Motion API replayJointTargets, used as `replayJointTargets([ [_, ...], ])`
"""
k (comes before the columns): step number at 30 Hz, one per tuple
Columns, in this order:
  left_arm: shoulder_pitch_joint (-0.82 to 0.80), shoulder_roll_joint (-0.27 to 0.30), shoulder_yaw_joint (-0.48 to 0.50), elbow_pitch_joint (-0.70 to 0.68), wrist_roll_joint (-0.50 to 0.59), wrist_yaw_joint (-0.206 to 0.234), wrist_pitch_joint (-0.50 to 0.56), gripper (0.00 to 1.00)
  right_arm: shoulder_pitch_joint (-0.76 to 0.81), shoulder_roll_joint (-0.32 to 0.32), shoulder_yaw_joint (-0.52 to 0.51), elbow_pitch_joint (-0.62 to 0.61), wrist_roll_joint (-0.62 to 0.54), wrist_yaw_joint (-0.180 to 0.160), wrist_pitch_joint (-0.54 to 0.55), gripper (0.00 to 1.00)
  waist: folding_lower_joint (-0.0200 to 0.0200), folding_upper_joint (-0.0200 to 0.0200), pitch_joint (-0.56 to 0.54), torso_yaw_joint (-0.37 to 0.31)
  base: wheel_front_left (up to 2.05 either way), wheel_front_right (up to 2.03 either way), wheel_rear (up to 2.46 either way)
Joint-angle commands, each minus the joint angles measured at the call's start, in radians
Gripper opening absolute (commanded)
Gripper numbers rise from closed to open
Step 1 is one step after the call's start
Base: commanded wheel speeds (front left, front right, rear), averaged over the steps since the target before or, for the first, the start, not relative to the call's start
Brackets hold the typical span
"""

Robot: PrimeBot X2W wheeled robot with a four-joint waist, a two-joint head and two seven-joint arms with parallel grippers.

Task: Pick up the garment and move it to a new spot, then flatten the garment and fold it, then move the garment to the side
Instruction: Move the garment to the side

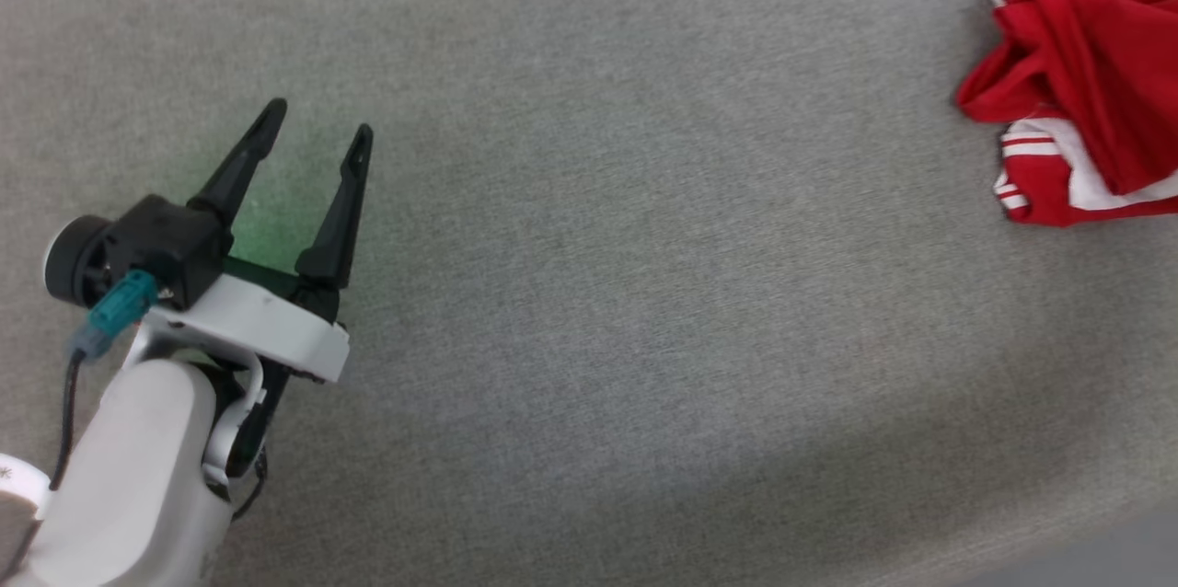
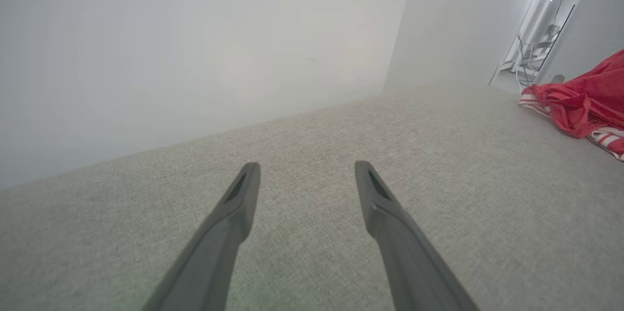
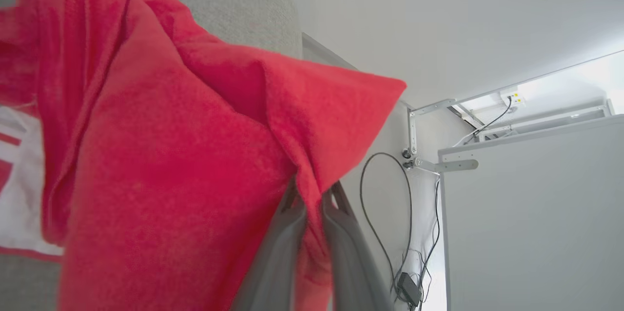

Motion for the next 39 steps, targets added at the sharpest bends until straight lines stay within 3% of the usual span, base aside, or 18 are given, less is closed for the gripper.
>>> replayJointTargets([
  [1, -0.015, 0.004, -0.003, -0.006, 0.006, -0.005, 0.001, 1.00, -0.019, 0.010, 0.002, 0.037, -0.021, -0.002, -0.015, 0.00, 0.0000, -0.0001, 0.020, 0.014, 0.00, 0.00, 0.00],
  [10, -0.031, 0.014, -0.016, -0.019, 0.006, -0.005, 0.014, 1.00, -0.051, 0.077, -0.044, 0.224, -0.127, -0.002, -0.083, 0.00, 0.0000, -0.0001, 0.055, 0.058, 0.00, 0.00, 0.00],
  [22, -0.028, 0.019, -0.020, -0.036, -0.008, 0.006, 0.017, 1.00, -0.098, 0.142, -0.204, 0.432, -0.234, -0.002, -0.142, 0.00, 0.0000, -0.0001, 0.066, 0.102, 0.00, 0.00, 0.00],
  [23, -0.026, 0.018, -0.020, -0.036, -0.009, 0.007, 0.015, 1.00, -0.104, 0.139, -0.220, 0.444, -0.251, -0.002, -0.149, 0.11, 0.0000, -0.0001, 0.063, 0.104, 0.00, 0.00, 0.00],
  [24, -0.022, 0.017, -0.021, -0.035, -0.011, 0.008, 0.013, 1.00, -0.111, 0.135, -0.239, 0.452, -0.263, -0.002, -0.157, 0.29, 0.0000, -0.0001, 0.060, 0.107, 0.00, 0.00, 0.00],
  [27, -0.009, 0.015, -0.019, -0.031, -0.019, 0.010, 0.007, 1.00, -0.119, 0.128, -0.288, 0.470, -0.309, -0.002, -0.167, 0.54, 0.0000, -0.0001, 0.044, 0.112, 0.00, 0.00, 0.00],
  [28, -0.005, 0.015, -0.019, -0.028, -0.020, 0.011, 0.004, 1.00, -0.120, 0.124, -0.305, 0.474, -0.326, -0.002, -0.171, 0.69, 0.0000, -0.0001, 0.038, 0.115, 0.00, 0.00, 0.00],
  [29, -0.005, 0.015, -0.019, -0.028, -0.020, 0.011, 0.004, 1.00, -0.120, 0.124, -0.305, 0.474, -0.326, -0.002, -0.171, 0.69, 0.0000, -0.0001, 0.038, 0.115, 0.00, 0.00, 0.00],
  [31, 0.004, 0.011, -0.022, -0.022, -0.025, 0.011, -0.002, 1.00, -0.119, 0.121, -0.336, 0.480, -0.358, -0.002, -0.176, 0.96, 0.0000, -0.0001, 0.021, 0.122, 0.00, 0.00, 0.00],
  [32, 0.007, 0.009, -0.023, -0.019, -0.027, 0.010, -0.004, 1.00, -0.119, 0.119, -0.352, 0.480, -0.371, -0.002, -0.181, 1.00, 0.0000, -0.0001, 0.013, 0.126, 0.00, 0.00, 0.00],
  [39, 0.022, -0.007, -0.029, 0.013, -0.043, 0.006, -0.029, 1.00, -0.091, 0.088, -0.467, 0.487, -0.455, -0.002, -0.186, 1.00, 0.0000, -0.0001, -0.045, 0.167, 0.00, 0.00, 0.00],
])
